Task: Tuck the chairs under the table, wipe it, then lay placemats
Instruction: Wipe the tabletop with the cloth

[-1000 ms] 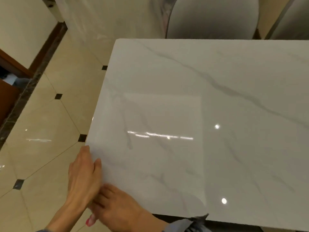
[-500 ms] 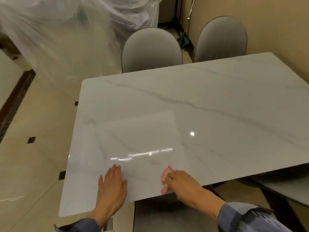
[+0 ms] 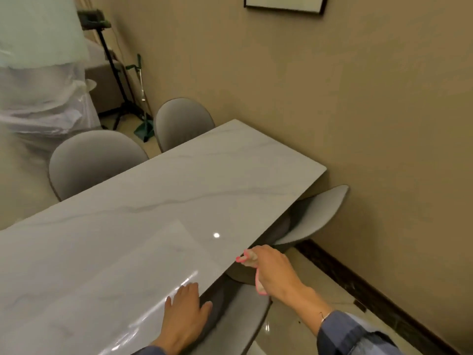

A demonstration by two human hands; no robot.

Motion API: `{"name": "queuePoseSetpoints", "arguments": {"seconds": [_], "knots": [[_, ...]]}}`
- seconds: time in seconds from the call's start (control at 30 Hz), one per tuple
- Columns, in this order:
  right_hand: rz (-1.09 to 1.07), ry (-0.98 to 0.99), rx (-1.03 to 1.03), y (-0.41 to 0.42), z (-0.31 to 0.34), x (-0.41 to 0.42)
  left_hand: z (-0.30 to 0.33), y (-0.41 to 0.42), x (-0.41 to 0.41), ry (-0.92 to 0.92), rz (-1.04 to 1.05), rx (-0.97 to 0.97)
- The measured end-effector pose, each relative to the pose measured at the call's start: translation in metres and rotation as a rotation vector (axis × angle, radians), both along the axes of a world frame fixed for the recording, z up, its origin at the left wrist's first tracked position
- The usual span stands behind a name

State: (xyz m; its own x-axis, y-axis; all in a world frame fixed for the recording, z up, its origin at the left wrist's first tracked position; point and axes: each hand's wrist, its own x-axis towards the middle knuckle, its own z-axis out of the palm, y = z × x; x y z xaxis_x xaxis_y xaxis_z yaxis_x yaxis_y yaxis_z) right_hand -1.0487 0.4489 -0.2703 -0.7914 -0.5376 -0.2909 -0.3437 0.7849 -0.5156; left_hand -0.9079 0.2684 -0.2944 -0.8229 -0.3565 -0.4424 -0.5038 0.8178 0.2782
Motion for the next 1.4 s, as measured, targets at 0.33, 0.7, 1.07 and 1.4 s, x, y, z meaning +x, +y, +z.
{"name": "queuePoseSetpoints", "arguments": {"seconds": [0.33, 0.7, 1.07, 1.4], "knots": [[-0.642, 0.199, -0.209, 0.077, 0.057, 0.047, 0.066, 0.079, -0.065, 0.189, -0.487, 0.102], [-1.361, 0.299, -0.329, 0.198, 0.114, 0.216, 0.088, 0.238, -0.022, 0.072, -1.017, 0.219], [-1.797, 0.57, -0.282, 0.329, 0.134, 0.376, 0.143, 0.434, 0.104, 0.112, -1.621, 0.392], [-2.082, 0.978, -0.141, 0.341, 0.172, 0.541, 0.164, 0.525, 0.219, -0.071, -2.092, 0.387]]}}
